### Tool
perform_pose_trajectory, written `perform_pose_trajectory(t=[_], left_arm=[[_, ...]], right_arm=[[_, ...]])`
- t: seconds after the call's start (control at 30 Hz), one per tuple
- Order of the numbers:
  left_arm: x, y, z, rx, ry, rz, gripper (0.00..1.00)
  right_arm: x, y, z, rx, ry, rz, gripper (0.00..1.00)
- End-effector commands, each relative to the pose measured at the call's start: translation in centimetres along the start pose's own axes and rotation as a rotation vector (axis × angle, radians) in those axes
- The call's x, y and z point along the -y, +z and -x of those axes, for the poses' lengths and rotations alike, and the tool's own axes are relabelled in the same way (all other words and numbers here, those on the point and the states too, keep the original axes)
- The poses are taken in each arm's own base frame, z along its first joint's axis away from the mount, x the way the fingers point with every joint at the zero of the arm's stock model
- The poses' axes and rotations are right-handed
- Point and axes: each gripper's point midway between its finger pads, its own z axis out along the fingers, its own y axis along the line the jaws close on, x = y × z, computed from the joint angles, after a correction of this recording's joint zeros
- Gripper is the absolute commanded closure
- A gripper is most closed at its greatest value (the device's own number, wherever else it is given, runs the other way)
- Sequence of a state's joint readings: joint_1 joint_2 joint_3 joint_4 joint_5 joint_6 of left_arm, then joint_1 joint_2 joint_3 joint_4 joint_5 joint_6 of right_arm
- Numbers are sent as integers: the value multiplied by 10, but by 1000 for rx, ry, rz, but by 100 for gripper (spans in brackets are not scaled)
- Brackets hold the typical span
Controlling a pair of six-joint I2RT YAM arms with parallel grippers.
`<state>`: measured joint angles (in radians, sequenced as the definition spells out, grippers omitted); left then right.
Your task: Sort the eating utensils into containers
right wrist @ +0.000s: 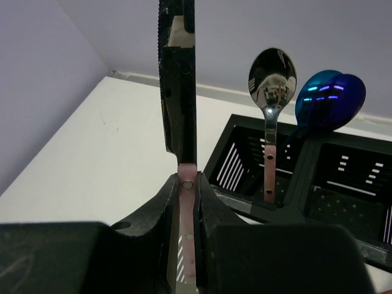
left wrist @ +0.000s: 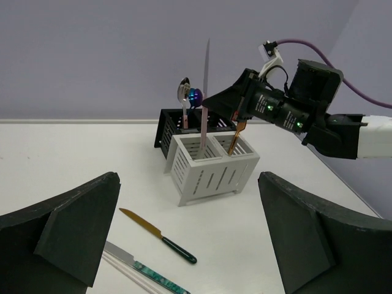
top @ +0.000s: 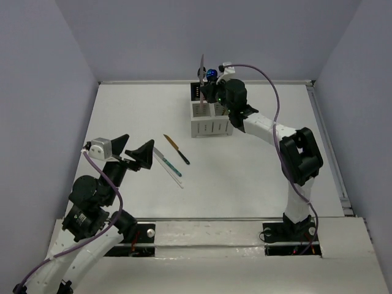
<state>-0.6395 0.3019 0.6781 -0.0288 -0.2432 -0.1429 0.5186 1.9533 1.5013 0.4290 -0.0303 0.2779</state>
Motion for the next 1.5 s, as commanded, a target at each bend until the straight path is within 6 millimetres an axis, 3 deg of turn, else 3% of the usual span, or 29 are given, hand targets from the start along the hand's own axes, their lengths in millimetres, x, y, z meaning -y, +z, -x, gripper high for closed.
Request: perform_pose_trajectory(t=[0.0, 0.03, 0.07, 0.17, 0.43, 0.47, 0.5, 0.53, 0.57, 0.6, 0.63, 0.77, 0.83, 0.9, 0.93, 0.97, 1.0, 1.1, 1.47], left_arm=[[0, 4, 1, 18, -6, 1, 1], [0, 4, 1, 16, -5, 2, 1], [1, 4, 1, 15, -5, 1, 1], [0, 4, 1, 17, -5, 3, 1], [0, 4, 1, 16, -5, 2, 1], [0, 4, 0, 14, -3, 4, 1], [0, 4, 0, 14, -4, 4, 1], [0, 4, 0, 14, -4, 4, 1], [0, 4, 1, 16, -5, 5, 1], [0, 4, 1, 16, -5, 5, 1], [0, 4, 0, 14, -4, 5, 1], [0, 5, 1, 15, -6, 7, 1], [-1, 5, 0, 14, -6, 10, 1], [-1, 5, 0, 14, -7, 10, 1], [0, 5, 1, 15, -8, 8, 1], [0, 5, 0, 13, -7, 9, 1], [0, 5, 0, 13, -7, 9, 1], [-1, 5, -1, 8, -4, 13, 1], [-2, 5, 0, 14, -3, 15, 1]], right_arm=[[-7, -3, 28, 111, -39, 14, 93], [-9, -4, 30, 113, -42, 18, 84], [-11, -5, 30, 106, -50, 31, 60], [-17, -8, 39, 102, -73, 48, 41], [-30, -27, 58, 67, -118, 60, 33], [-34, -31, 48, 31, -117, 67, 35], [-55, -44, 43, -2, -128, 105, 51], [-55, -44, 43, -2, -128, 106, 51], [-62, -49, 33, -40, -135, 114, 59], [-79, -59, 9, -127, -152, 141, 80], [-101, -71, -20, -225, -168, 183, 86], [-127, -98, -87, -425, -229, 212, 91], [-141, -111, -125, -517, -246, 240, 86], [-144, -113, -143, -558, -256, 230, 72], [-142, -111, -150, -574, -252, 222, 65], [-135, -111, -173, -639, -255, 202, 54], [-133, -109, -180, -660, -256, 195, 51], [-124, -99, -207, -734, -279, 159, 48], [-103, -82, -255, -827, -305, 61, 50]])
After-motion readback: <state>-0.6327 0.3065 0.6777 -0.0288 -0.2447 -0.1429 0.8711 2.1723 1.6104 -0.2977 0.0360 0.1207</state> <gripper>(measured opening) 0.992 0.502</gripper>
